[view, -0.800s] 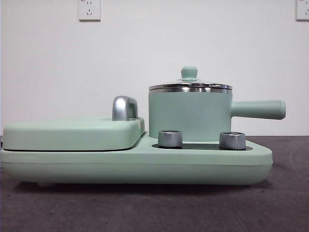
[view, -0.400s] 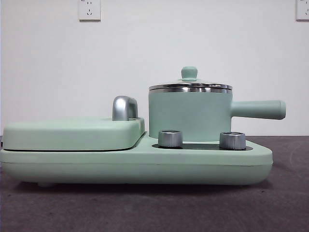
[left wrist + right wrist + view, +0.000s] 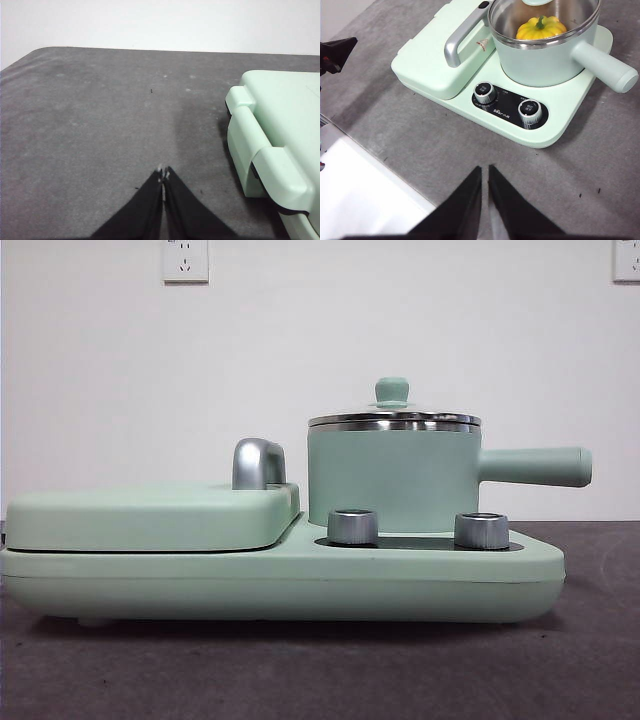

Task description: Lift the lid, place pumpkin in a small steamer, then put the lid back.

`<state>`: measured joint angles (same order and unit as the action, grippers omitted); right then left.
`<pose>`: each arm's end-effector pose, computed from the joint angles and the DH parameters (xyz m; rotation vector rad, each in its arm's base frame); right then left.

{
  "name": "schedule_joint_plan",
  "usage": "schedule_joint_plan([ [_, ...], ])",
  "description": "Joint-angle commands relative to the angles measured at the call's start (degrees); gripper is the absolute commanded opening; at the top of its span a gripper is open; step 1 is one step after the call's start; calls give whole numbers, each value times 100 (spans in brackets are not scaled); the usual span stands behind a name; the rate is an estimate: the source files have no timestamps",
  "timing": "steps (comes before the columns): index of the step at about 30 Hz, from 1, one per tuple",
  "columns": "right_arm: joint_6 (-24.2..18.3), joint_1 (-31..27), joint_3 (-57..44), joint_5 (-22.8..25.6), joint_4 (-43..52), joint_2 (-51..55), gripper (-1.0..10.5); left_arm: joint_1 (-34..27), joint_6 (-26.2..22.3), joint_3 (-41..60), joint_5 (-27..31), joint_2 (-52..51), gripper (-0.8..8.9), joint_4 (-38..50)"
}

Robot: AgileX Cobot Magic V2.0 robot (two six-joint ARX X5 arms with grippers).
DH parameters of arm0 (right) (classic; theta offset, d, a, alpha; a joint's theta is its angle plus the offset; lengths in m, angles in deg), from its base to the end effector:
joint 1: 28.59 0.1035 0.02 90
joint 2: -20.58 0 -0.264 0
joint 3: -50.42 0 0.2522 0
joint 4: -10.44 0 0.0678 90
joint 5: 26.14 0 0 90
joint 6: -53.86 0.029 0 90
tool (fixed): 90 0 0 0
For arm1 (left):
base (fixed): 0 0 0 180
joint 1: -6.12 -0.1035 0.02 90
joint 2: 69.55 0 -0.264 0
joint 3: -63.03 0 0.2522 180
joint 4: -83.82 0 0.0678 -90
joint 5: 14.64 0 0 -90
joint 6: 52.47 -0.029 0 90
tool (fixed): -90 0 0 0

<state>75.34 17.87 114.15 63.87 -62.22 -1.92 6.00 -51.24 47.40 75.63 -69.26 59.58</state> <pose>0.0333 0.0351 0.3203 0.1244 0.6549 0.6784 0.0949 0.0003 0.1566 -0.0212 0.1553 0.0085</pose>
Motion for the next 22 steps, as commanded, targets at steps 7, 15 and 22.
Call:
schedule_joint_plan([
  [7,20,50,28,4,61,-15,20,4,-57,114,-24,-11,6,-31],
  [15,17,-1045,-474,-221,737,195,20,2,-57,114,-24,-11,6,-31],
  [22,15,-3213,-2267,-138,2795,1145,20,2,-57,111,-24,-11,6,-28],
])
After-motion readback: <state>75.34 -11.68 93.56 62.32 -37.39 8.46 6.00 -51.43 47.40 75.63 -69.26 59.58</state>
